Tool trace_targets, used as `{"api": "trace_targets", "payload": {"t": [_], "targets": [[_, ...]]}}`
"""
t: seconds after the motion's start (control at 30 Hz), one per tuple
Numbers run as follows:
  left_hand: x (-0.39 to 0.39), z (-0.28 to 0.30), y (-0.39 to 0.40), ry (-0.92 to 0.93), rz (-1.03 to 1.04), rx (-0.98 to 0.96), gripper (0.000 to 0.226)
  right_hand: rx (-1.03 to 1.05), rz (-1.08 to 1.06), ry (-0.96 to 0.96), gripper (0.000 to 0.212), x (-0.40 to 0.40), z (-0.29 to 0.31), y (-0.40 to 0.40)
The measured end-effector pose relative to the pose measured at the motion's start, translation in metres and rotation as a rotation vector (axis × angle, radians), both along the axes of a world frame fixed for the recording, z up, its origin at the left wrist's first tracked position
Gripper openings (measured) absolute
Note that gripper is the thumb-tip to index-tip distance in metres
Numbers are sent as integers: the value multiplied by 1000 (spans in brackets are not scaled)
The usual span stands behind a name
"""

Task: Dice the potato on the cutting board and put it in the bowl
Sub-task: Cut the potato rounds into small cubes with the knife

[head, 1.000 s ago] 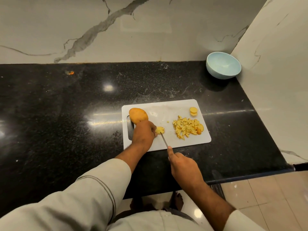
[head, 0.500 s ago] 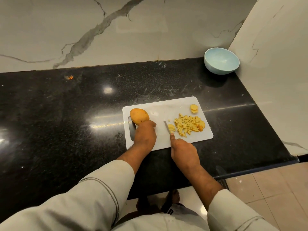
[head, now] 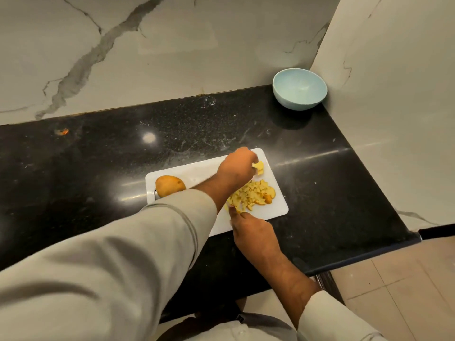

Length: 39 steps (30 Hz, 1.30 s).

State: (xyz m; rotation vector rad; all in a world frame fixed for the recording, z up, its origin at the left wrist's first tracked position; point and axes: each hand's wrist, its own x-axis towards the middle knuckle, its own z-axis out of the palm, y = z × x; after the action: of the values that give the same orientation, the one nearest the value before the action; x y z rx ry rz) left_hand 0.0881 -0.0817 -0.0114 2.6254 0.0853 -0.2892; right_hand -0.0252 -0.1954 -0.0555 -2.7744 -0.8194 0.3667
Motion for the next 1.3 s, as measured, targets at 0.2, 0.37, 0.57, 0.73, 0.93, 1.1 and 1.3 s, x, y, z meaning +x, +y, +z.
{"api": "trace_targets", "payload": {"t": [0.2,0.37,0.57,0.73,0.93,1.1,1.3], "targets": [[25,-9,-20,35,-147,190,42,-11,41,13,55,12,-4,-14],[27,-10,-17,-34,-98,174,31,-18,62,28,58,13,-5,-20],[13,-7,16,-55,161,-178,28,5,55,-2,56,11,-1,-14],[-50,-10,55,-224,528,-423,12,-38,73,-24,55,10,0,-16],[-125,-42,46,-158,701,-451,30,-67,97,-16,54,7,-5,-15],[-131,-42,48,-168,617,-248,27,-58,121,-20,52,6,-6,-7],[-130,-42,53,-78,499,-192,58,-26,123,-1,52,8,-4,-5]]}}
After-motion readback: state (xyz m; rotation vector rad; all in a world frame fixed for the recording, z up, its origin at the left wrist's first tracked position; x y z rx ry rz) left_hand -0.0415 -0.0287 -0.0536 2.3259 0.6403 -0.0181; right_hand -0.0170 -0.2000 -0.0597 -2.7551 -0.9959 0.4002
